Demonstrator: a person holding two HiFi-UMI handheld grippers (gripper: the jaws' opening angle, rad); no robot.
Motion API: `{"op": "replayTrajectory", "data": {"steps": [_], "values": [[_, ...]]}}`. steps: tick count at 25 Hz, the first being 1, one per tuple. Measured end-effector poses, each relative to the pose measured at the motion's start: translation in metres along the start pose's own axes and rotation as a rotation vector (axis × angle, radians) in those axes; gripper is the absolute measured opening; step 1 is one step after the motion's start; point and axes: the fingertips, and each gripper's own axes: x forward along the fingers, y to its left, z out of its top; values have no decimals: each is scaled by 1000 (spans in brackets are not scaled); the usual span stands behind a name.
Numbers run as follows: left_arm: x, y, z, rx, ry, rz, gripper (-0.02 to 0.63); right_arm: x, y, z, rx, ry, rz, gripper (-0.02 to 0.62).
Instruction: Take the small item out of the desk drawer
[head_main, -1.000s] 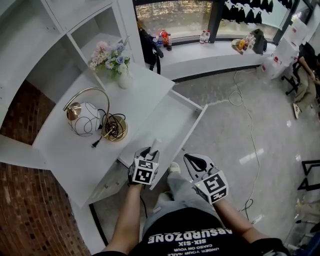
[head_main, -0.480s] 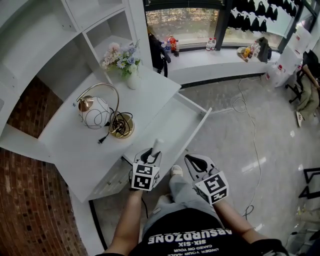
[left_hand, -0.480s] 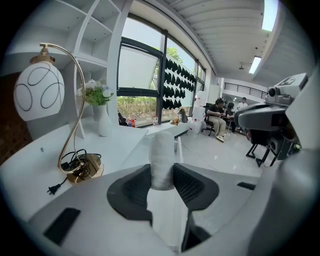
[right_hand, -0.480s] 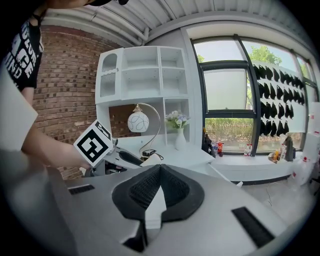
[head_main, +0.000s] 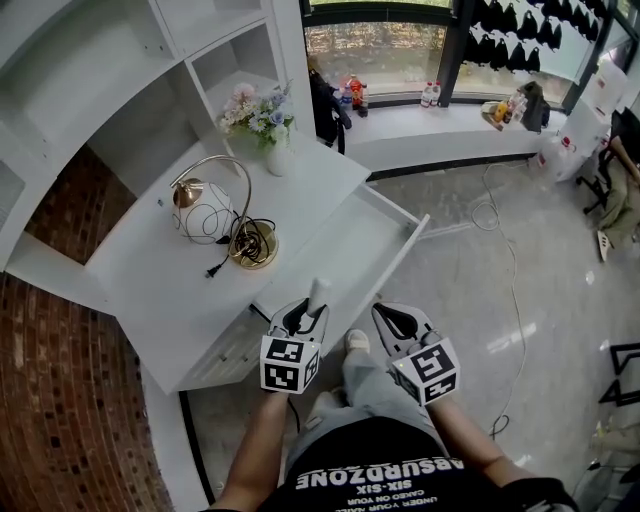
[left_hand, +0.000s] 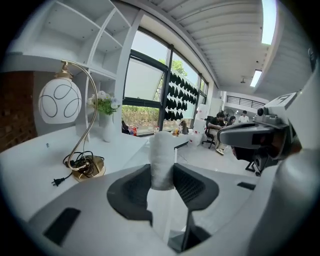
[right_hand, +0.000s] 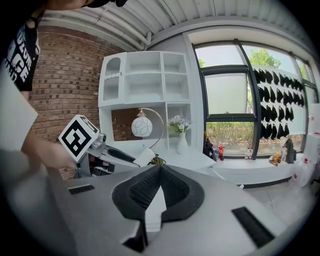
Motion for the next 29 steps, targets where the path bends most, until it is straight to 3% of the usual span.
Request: {"op": "replayTrajectory", "data": {"steps": [14,29], "values": [[-47,-16,11,-85,-90,-20,144,-13,30,-4,-20,-8,18,-2],[-83,-11,0,-113,-137,-5,144,-28,52,-19,-14,9,3,-2]]}}
